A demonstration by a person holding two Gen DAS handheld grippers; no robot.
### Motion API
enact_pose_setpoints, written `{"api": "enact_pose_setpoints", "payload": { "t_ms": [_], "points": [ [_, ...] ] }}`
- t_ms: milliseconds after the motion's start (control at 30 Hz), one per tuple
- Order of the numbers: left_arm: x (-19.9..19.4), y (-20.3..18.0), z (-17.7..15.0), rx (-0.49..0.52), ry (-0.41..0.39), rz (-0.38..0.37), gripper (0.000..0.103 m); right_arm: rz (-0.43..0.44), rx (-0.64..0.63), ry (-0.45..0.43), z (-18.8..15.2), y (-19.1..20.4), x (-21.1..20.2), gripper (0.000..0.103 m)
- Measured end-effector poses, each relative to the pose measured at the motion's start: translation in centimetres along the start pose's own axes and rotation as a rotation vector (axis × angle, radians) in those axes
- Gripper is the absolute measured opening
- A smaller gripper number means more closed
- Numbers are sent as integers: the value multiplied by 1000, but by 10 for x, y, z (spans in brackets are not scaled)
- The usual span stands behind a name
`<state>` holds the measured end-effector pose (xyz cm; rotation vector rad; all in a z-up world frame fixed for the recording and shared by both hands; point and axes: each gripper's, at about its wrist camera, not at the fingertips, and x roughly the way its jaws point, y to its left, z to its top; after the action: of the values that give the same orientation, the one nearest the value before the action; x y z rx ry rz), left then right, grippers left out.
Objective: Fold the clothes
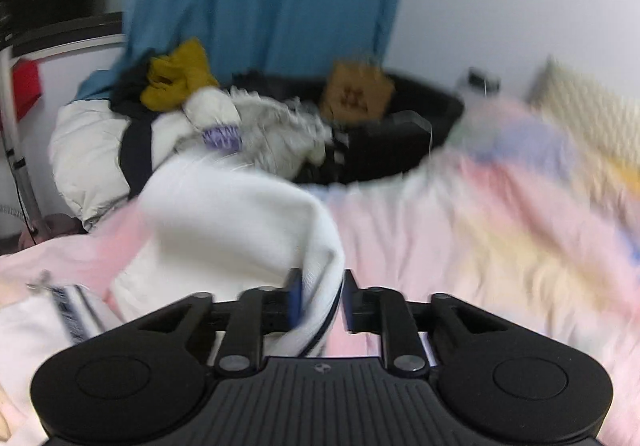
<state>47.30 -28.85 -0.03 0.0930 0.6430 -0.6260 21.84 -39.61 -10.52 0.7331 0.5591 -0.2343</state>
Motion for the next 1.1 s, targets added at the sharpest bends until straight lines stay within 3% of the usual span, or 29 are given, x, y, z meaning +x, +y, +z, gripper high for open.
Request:
{"api": "enact_pose_setpoints", "payload": {
  "t_ms": [67, 133, 200, 300, 433, 500, 633, 700, 733, 767, 833, 900, 1100],
  "points": [
    [-3, -4, -11, 28, -3, -19, 36, -16, 16, -9, 2, -5, 0, 69],
    [-14, -3, -23, 46, -16, -58, 57, -12, 21, -8, 2, -6, 0, 69],
    [-27, -1, -34, 62, -18, -34, 66, -8, 24, -8, 2, -6, -1, 69],
    [-84, 10, -64, 103, -44, 25, 72, 2, 15, -10, 2, -3, -6, 69],
    [-164, 47, -101, 145, -61, 166, 77, 17, 12, -11, 1, 0, -11, 69],
    [-180, 63, -119, 216, -42, 249, 77, 23, 8, -10, 0, 3, -12, 69],
    [-188, 94, -141, 178, 44, 329, 76, 30, -5, -6, 0, 6, -14, 69],
    [-181, 102, -151, 151, 103, 332, 70, 27, -11, -5, -1, 7, -14, 69],
    [-175, 105, -156, 138, 138, 326, 60, 26, -12, -4, -1, 8, -13, 69],
    [-182, 100, -158, 142, 125, 324, 53, 27, -12, -3, -1, 8, -12, 69],
    [-196, 88, -161, 150, 94, 320, 23, 26, -22, -4, -2, 9, -10, 69],
    [-210, 76, -164, 158, 64, 316, 6, 24, -36, -8, -3, 11, -8, 69],
    [-252, 40, -175, 181, -28, 304, 3, 24, -63, -43, -2, 15, -12, 69]
  ]
}}
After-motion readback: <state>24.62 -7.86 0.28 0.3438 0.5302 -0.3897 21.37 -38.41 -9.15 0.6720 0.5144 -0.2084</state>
